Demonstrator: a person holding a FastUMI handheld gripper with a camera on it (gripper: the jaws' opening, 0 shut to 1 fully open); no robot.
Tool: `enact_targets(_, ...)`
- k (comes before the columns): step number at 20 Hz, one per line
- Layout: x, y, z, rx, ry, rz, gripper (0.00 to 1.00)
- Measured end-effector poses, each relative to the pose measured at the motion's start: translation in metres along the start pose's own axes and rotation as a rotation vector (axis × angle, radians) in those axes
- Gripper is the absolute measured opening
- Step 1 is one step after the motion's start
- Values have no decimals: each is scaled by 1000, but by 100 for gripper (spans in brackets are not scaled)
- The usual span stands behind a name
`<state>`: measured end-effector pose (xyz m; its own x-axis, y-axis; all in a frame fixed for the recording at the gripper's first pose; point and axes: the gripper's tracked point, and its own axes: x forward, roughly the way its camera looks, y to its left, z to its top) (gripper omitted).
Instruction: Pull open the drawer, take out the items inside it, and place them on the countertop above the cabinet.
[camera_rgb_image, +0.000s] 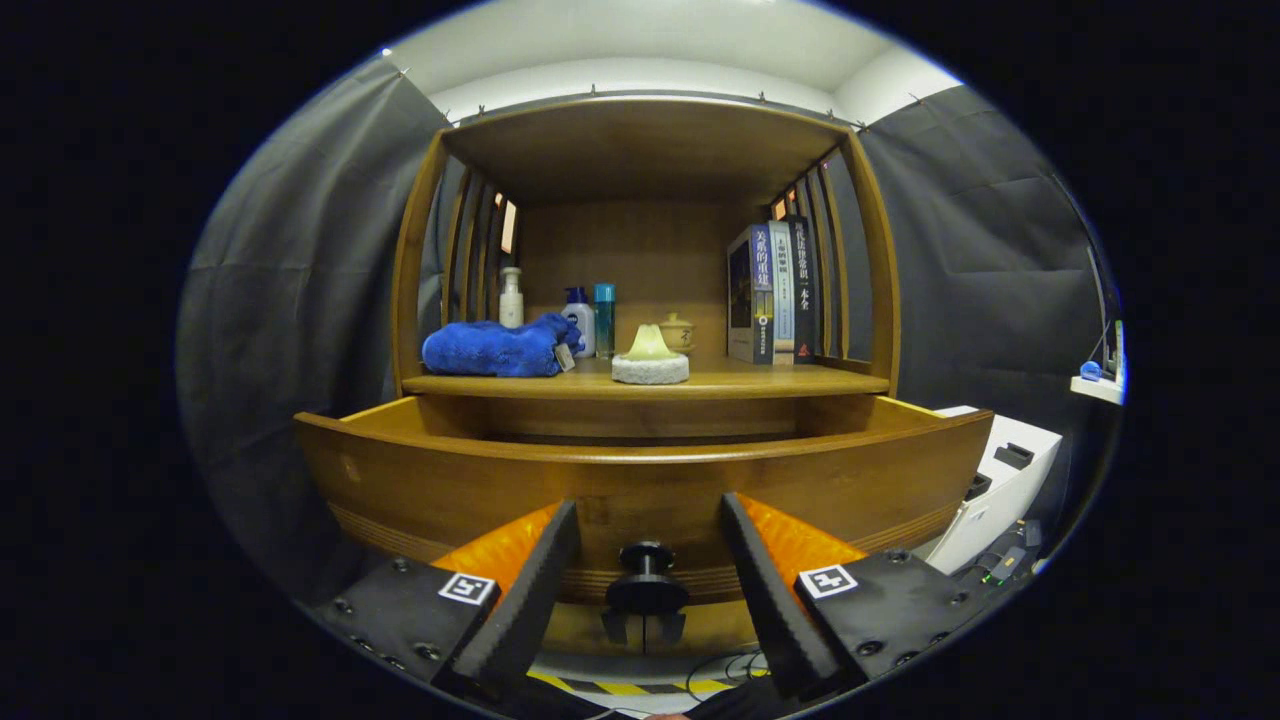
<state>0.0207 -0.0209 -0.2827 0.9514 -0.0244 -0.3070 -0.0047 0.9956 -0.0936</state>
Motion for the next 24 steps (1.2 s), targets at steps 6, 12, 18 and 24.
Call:
enact_targets(6, 34, 1, 3, -9, 19, -4, 95)
enact_targets(12, 73, 2, 6, -6, 13, -6, 95)
enact_targets(18, 107, 2, 9, 0, 23, -7, 95)
enact_targets(24, 127, 3, 12, 6, 30, -10, 95)
